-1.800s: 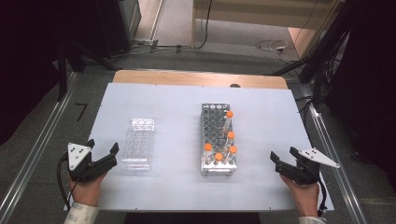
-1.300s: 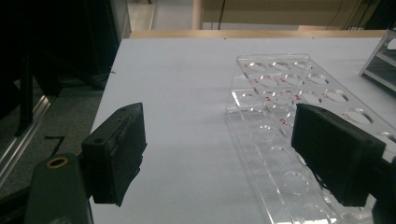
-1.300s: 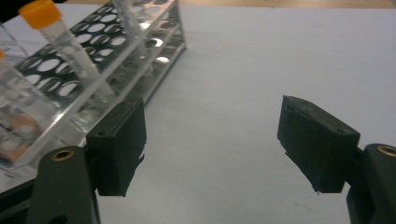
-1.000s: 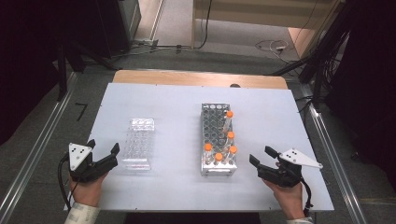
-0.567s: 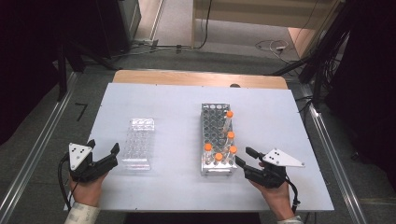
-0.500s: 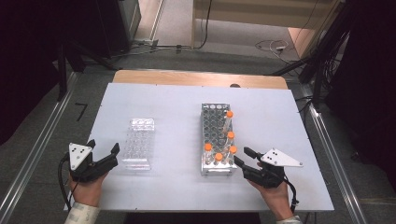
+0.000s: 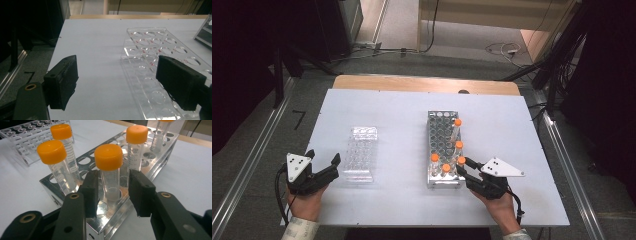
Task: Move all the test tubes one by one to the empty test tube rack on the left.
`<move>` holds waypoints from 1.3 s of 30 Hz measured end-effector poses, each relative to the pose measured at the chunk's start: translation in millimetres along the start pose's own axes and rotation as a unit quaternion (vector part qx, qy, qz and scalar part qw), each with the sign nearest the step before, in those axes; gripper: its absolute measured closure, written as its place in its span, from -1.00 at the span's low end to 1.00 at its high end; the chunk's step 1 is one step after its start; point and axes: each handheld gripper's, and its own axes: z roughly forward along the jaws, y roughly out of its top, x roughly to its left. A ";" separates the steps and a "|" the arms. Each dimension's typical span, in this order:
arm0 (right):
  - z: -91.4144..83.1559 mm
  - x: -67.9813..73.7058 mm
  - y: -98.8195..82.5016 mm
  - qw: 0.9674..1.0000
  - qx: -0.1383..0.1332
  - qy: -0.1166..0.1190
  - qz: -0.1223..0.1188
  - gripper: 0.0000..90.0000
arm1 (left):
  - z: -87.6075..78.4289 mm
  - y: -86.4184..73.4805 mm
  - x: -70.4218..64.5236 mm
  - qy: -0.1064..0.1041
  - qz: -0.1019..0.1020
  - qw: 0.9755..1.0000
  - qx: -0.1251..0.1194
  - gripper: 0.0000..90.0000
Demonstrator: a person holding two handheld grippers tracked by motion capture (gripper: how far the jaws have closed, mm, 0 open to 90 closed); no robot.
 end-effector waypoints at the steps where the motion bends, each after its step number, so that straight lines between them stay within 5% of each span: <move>1: 0.6 0.6 0.1 1.000 0.001 -0.001 -0.001 0.35 | -0.1 0.0 0.1 0.000 0.000 1.000 0.000 -0.61; 17: 7.2 0.8 -2.1 1.000 0.002 -0.008 -0.003 0.59 | -0.2 -0.1 0.0 -0.001 0.001 1.000 0.000 -0.61; 39: -45.9 -0.3 26.8 0.995 -0.100 -0.018 0.024 0.61 | -0.5 0.0 0.0 -0.003 0.000 1.000 -0.001 -0.61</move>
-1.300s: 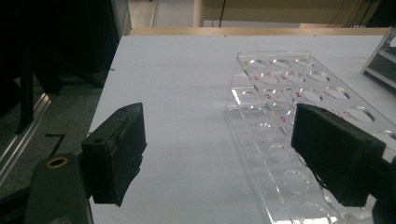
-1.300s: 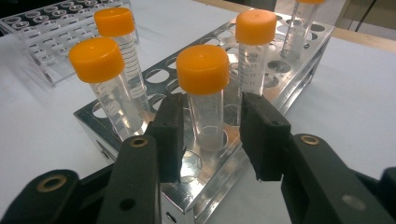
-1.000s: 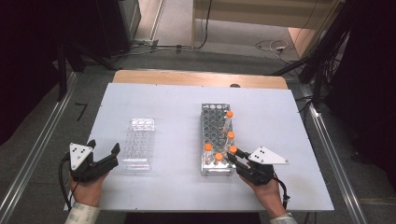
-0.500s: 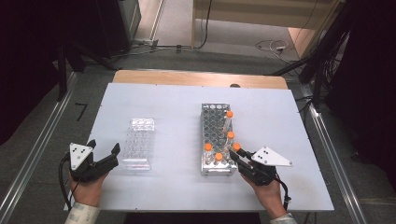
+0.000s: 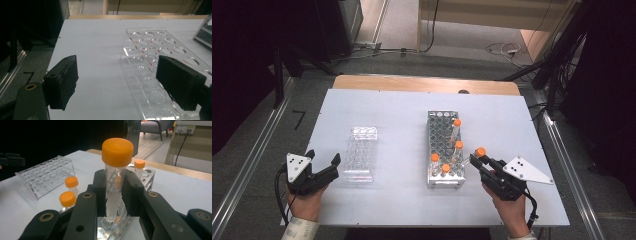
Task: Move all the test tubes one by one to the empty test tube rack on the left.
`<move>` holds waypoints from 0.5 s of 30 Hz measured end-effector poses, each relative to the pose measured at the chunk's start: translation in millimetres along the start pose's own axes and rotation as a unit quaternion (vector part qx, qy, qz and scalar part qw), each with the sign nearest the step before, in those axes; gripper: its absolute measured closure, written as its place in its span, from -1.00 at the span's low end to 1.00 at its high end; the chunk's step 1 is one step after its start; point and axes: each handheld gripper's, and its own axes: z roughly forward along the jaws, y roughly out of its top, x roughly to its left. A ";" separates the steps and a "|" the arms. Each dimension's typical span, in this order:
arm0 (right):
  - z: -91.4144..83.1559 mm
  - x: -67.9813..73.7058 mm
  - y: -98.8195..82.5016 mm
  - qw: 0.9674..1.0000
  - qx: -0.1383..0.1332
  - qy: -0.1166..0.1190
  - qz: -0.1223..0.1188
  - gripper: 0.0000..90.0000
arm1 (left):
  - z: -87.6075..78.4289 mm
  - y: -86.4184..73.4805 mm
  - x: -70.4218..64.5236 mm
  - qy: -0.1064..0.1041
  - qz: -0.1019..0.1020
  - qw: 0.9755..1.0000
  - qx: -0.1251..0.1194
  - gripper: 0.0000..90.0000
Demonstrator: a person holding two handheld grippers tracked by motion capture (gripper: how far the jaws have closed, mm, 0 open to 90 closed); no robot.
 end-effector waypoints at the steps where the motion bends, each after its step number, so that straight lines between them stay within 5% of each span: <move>1: -2.2 0.0 0.6 1.000 0.000 0.001 0.002 0.61 | -0.2 0.1 -0.1 0.001 0.000 1.000 0.000 -0.61; 15: -20.2 13.4 -5.7 1.000 0.012 0.027 -0.004 0.61 | -1.9 0.0 -1.8 -0.001 -0.001 1.000 -0.003 -0.61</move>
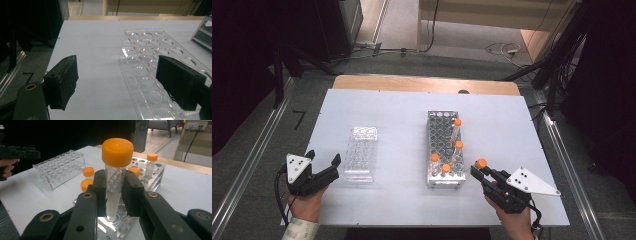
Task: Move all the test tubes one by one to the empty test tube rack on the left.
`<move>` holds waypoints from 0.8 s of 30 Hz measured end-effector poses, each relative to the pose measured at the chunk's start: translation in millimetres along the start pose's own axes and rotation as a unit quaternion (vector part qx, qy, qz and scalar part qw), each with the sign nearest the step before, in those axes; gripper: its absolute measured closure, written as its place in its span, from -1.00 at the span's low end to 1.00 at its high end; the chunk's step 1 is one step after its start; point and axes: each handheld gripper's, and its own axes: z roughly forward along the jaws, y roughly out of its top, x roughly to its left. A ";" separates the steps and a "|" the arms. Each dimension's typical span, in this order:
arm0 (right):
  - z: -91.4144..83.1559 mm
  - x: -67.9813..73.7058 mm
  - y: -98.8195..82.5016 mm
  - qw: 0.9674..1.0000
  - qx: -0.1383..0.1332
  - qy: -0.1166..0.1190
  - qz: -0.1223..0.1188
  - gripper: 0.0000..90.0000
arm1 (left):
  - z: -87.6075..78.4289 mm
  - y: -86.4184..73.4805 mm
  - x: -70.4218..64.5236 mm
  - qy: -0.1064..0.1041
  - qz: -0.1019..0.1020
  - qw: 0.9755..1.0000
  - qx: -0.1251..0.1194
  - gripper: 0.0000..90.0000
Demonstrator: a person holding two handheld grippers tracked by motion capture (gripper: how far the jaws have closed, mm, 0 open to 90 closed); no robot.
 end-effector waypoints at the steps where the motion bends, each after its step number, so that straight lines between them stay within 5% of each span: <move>1: -0.4 2.0 -0.5 1.000 0.001 0.003 -0.002 0.61 | -0.1 0.0 -0.3 0.000 0.000 1.000 0.000 -0.61; 15: 13.2 32.4 -6.7 0.998 0.023 0.060 -0.018 0.61 | -8.6 4.7 -9.8 -0.027 -0.003 1.000 -0.014 -0.61; 24: 45.9 57.4 -18.5 0.993 0.060 0.098 -0.038 0.61 | -15.3 9.9 -22.4 -0.066 -0.001 0.998 -0.024 -0.59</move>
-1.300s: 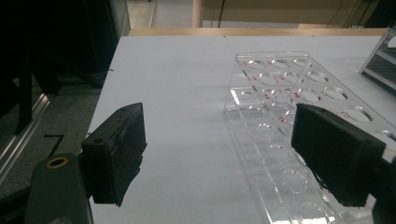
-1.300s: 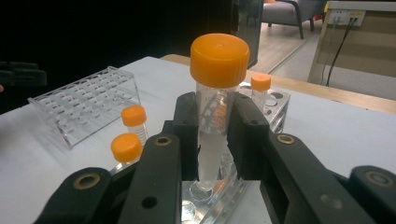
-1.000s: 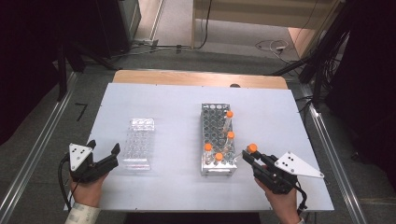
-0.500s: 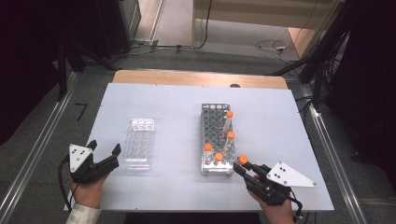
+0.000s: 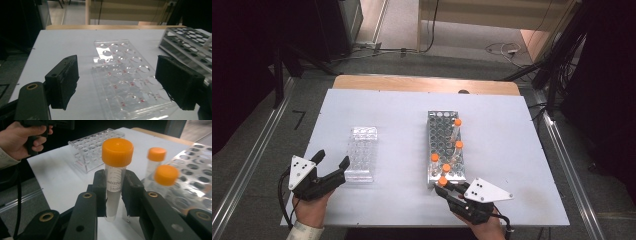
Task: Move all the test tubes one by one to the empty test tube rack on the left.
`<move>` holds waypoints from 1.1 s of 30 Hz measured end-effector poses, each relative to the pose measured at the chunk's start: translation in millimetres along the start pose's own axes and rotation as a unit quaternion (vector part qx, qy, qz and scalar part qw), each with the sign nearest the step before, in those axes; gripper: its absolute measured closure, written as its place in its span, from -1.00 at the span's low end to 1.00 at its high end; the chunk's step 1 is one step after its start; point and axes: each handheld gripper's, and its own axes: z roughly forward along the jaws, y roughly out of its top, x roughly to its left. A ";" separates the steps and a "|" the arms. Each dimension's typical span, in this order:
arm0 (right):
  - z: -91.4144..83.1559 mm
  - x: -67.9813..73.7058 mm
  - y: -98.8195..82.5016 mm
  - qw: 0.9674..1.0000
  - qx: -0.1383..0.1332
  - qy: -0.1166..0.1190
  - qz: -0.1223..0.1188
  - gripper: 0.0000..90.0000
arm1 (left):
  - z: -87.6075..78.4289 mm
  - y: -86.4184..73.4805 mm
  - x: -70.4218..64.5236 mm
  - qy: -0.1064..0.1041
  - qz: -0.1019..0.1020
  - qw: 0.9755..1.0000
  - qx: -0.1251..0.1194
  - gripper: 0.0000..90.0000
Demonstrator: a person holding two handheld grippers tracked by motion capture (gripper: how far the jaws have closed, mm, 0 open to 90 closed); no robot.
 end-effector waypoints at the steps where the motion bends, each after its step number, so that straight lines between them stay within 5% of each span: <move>1: 3.7 1.9 0.1 1.000 0.004 0.003 -0.003 0.61 | -1.1 1.2 -4.4 -0.014 0.003 1.000 -0.002 -0.59; 4: 11.0 5.7 0.8 1.000 0.008 0.010 -0.006 0.61 | -1.5 2.0 -10.2 -0.031 0.007 0.999 -0.002 -0.57; 5: 17.8 9.1 2.0 1.000 0.012 0.016 -0.011 0.61 | -1.5 2.3 -16.4 -0.054 0.010 0.998 -0.002 -0.55; 8: 26.8 14.3 4.3 0.999 0.016 0.023 -0.018 0.61 | 1.2 3.2 -26.5 -0.079 0.024 0.997 0.004 -0.55; 11: 34.3 17.4 5.6 0.999 0.020 0.027 -0.021 0.61 | 3.8 4.4 -33.5 -0.092 0.034 0.995 0.003 -0.54; 19: 46.2 19.0 8.4 0.999 0.029 0.031 -0.017 0.61 | 13.2 7.5 -64.5 -0.150 0.054 0.987 0.003 -0.42; 22: 49.9 19.3 9.3 0.999 0.030 0.031 -0.018 0.61 | 11.0 10.6 -81.4 -0.188 0.057 0.980 0.003 -0.34; 23: 49.9 19.3 9.3 0.999 0.030 0.031 -0.018 0.61 | 11.0 10.6 -81.4 -0.188 0.057 0.980 0.003 -0.31; 24: 52.1 20.0 10.0 0.999 0.031 0.031 -0.018 0.61 | 8.3 12.7 -90.0 -0.211 0.058 0.976 0.002 -0.27; 25: 53.3 20.4 10.4 0.999 0.032 0.032 -0.019 0.61 | 8.3 12.7 -90.0 -0.211 0.058 0.976 0.002 -0.22; 26: 54.7 20.9 10.9 0.999 0.035 0.031 -0.021 0.61 | 5.9 14.5 -98.3 -0.236 0.059 0.970 0.003 -0.17; 28: 57.7 22.2 11.8 0.998 0.039 0.031 -0.023 0.61 | 5.3 15.1 -102.4 -0.245 0.061 0.968 0.004 -0.12; 29: 59.1 22.8 12.1 0.998 0.040 0.032 -0.024 0.61 | 4.5 15.1 -110.4 -0.266 0.066 0.962 0.006 -0.08; 30: 60.4 23.3 12.5 0.998 0.039 0.032 -0.024 0.61 | 4.3 14.8 -114.2 -0.274 0.071 0.959 0.010 -0.06; 31: 60.4 23.3 12.5 0.998 0.039 0.032 -0.024 0.61 | 4.3 14.8 -114.2 -0.274 0.071 0.959 0.010 -0.06; 33: 63.1 24.2 13.6 0.998 0.039 0.032 -0.024 0.61 | 5.4 13.1 -122.8 -0.285 0.081 0.955 0.017 -0.04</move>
